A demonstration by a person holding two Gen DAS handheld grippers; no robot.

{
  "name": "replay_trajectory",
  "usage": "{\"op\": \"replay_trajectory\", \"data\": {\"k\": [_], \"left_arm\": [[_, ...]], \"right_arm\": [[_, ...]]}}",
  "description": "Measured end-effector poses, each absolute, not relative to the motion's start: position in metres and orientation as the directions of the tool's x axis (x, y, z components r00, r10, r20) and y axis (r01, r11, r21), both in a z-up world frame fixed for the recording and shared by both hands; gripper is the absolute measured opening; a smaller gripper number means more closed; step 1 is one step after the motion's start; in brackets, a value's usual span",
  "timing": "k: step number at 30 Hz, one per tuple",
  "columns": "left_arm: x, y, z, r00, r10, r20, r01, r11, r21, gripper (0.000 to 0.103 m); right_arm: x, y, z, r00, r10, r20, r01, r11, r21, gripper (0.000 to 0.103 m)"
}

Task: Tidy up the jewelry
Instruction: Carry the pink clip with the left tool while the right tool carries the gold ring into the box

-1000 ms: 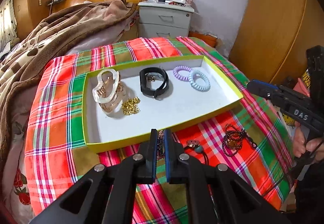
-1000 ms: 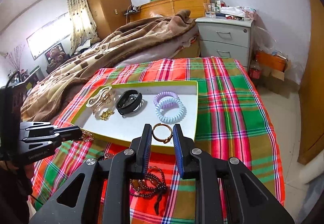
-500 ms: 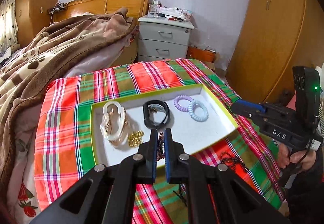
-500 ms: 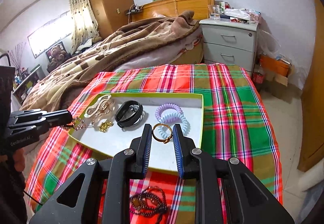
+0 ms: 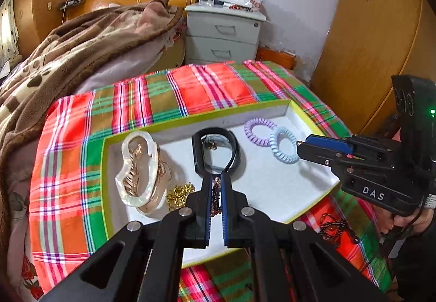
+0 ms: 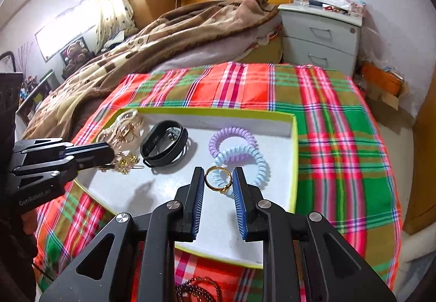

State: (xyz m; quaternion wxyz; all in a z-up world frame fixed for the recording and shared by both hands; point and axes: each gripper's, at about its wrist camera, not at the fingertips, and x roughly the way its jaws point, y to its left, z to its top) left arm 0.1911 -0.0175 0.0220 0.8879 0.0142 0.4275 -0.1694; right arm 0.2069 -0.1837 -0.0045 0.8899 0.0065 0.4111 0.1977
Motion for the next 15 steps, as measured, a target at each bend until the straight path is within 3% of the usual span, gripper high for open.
{"op": "replay_trajectory", "data": {"k": [15], "left_arm": [[0.191,-0.024,0.002,0.554,-0.28,-0.784,0.318,0.941,-0.111,0.006]], "right_arm": [[0.23,-0.195,-0.021,0.573,0.276,-0.772,-0.295,0.948,0.12,0.022]]}}
